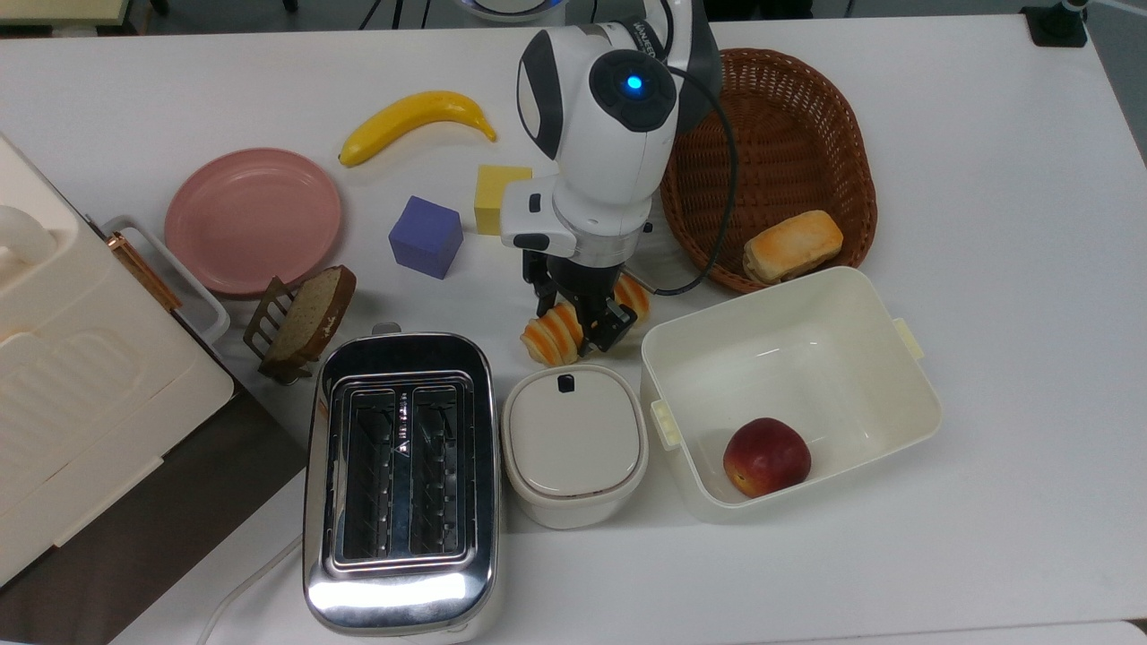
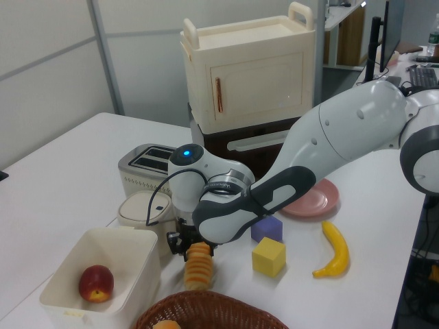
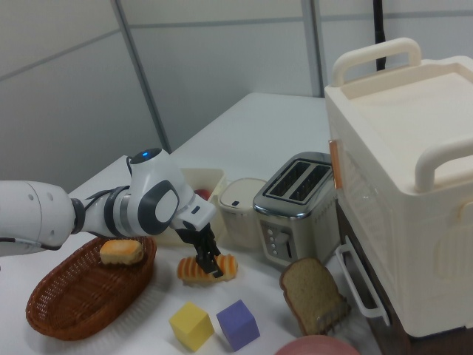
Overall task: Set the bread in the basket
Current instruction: 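Close the gripper around the middle of the striped bread loaf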
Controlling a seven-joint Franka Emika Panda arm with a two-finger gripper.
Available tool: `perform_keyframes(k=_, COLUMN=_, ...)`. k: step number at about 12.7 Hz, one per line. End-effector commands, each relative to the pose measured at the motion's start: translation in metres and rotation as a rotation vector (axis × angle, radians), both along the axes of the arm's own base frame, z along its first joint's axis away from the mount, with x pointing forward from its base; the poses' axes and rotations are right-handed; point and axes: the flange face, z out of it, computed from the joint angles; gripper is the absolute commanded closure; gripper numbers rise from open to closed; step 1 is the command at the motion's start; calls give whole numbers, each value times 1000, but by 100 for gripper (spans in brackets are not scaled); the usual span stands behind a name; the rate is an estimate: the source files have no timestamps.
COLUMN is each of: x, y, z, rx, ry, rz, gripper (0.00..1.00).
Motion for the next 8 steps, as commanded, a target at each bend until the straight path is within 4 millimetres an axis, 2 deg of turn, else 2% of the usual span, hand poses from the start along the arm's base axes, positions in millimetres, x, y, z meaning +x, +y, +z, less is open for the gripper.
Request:
perform_keyframes(k=1, x=1, y=0, z=2, rx=-3, ry=-25, rz=1, gripper=93)
perform_keyframes(k=6, x=-4, y=5, z=15, rx=-30, ry=-29, rz=27, gripper=92)
perform_keyframes(k=7, x=-10, y=0, z=27, rx=-41, ry=-15, rz=21, gripper=92)
perform_keyframes(k=8, x=-16, y=-7, z=54, rx=-45, ry=-22, rz=17, gripper=92)
